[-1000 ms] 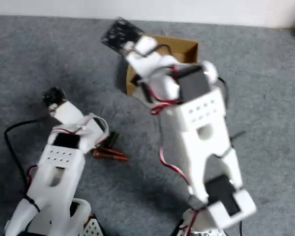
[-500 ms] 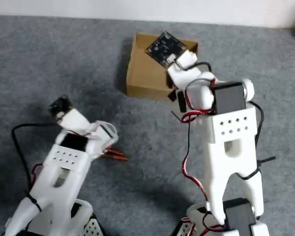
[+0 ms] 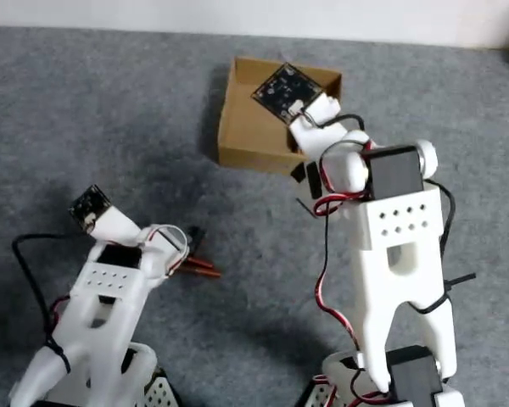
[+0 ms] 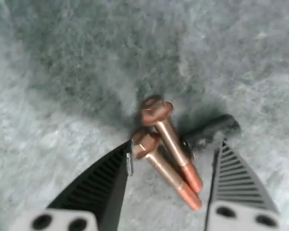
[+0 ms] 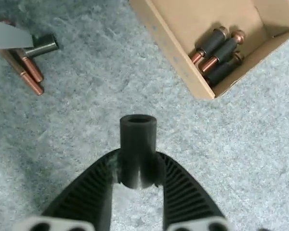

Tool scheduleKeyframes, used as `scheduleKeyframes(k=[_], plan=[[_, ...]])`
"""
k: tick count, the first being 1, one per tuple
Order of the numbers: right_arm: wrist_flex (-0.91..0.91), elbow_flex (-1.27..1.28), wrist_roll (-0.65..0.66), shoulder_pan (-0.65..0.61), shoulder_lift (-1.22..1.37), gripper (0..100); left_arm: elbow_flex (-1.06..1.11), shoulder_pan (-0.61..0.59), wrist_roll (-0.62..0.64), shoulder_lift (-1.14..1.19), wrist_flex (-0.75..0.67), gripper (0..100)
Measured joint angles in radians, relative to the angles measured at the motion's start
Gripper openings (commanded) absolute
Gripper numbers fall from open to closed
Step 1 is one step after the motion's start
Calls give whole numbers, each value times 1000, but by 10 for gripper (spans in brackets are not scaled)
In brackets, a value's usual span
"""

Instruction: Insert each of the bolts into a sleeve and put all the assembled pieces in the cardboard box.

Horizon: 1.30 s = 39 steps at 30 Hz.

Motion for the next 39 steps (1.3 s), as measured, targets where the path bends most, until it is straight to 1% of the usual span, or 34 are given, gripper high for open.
scheduleKeyframes(k=[3,5,9,16,22,31,33,37,39], plan=[[0,3,0,0,0,6,31,0,0,0,-83,263],[0,3,0,0,0,6,32,-2,0,0,-112,263],[0,17,-8,0,0,6,32,0,6,0,-126,263],[0,141,-8,0,0,7,38,0,6,0,-141,263],[0,143,-8,0,0,7,98,0,6,0,-238,263],[0,152,-8,0,0,7,103,0,-9,0,-250,261],[0,152,-8,0,0,7,120,0,-9,0,-253,239],[0,152,-8,0,0,7,126,0,-18,0,-253,144],[0,152,-8,0,0,7,124,-11,-29,0,-241,130]])
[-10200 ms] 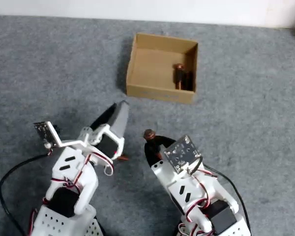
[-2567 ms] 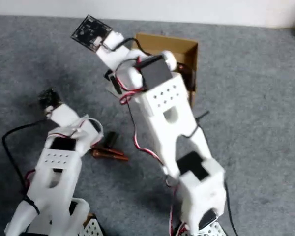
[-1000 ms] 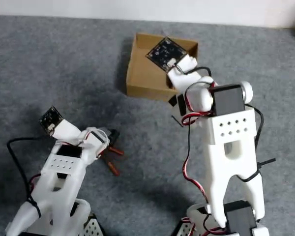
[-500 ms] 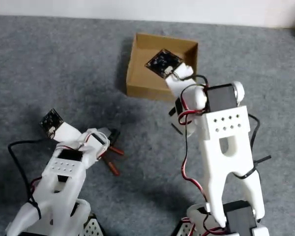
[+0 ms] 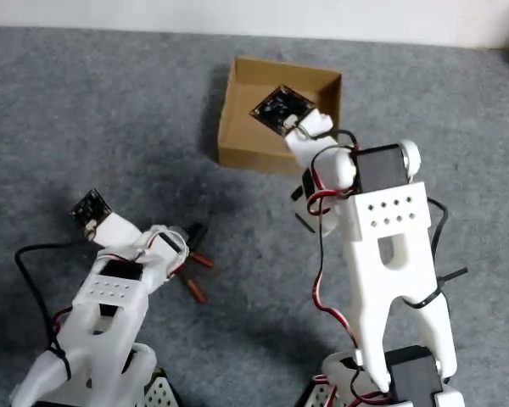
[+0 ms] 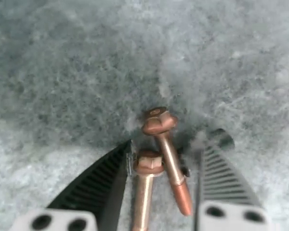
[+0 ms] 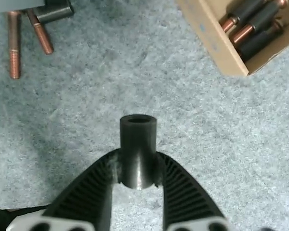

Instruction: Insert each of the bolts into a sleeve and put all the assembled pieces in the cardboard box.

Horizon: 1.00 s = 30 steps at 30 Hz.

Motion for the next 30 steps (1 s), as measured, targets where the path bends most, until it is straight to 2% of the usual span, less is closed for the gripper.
scheduleKeyframes(k=[5,13,27,30], plan=[[0,3,0,0,0,7,0,-37,-8,-2,14,127],[0,60,0,0,-2,7,17,-37,-106,-15,18,129],[-49,144,0,-2,-2,7,31,-37,-140,-17,37,126],[-49,146,0,-29,-2,7,31,-5,-149,-17,63,122]])
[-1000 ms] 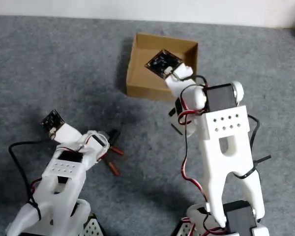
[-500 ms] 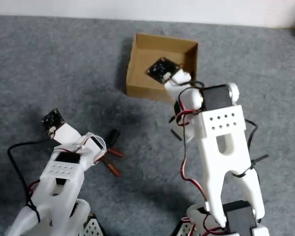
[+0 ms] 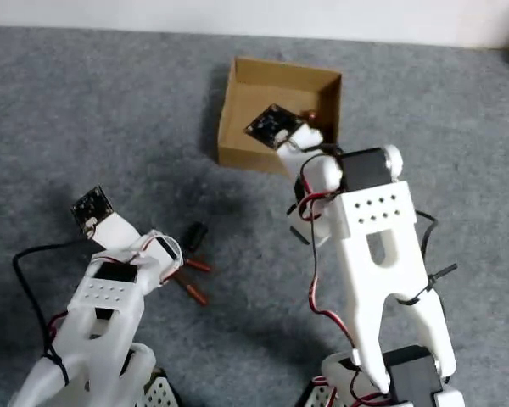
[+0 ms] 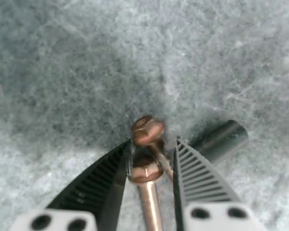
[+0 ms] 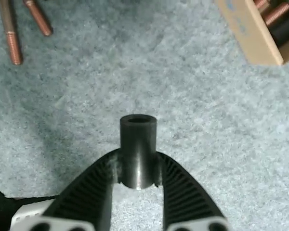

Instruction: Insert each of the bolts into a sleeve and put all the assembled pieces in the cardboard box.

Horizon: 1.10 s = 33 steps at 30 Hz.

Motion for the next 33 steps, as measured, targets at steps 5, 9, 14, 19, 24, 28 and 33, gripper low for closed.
scheduleKeyframes(k=[5,9,14,19,24,28,33], plan=[[0,2,-23,-14,0,7,0,43,-2,-2,9,8],[0,2,-29,-14,0,7,-3,51,-49,-2,14,7],[0,2,-29,-15,0,7,-5,55,-60,-2,18,7],[0,2,-31,-15,0,7,-43,63,-60,0,35,8],[0,2,-35,-15,0,7,-57,63,-170,2,37,27],[0,2,-35,-15,0,7,-57,63,-227,2,37,181],[0,2,-35,-15,0,7,-54,66,-227,17,87,297]])
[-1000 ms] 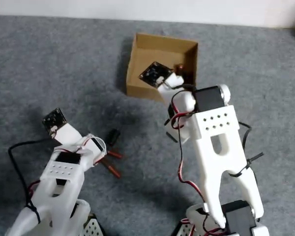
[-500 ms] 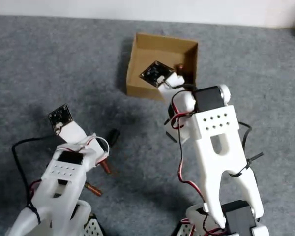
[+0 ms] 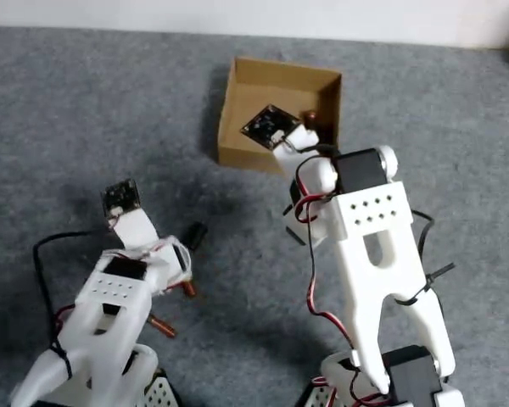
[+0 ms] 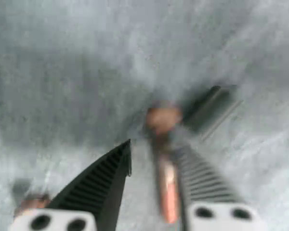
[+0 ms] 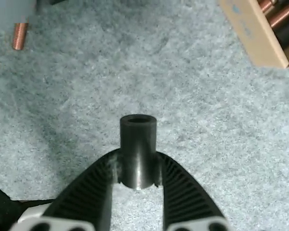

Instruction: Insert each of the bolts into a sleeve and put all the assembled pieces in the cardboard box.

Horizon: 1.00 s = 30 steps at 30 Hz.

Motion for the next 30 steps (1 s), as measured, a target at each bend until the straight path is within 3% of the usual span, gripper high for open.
scheduleKeyframes(k=[9,14,17,23,30], plan=[[0,9,0,0,0,7,-2,-2,57,0,49,147],[-18,84,0,0,0,7,-2,5,57,0,54,5],[-52,132,0,0,0,7,-2,5,60,0,55,8],[-69,140,0,0,0,7,0,17,-48,-2,55,5],[-69,140,0,0,-146,7,-120,14,-275,-74,63,5]])
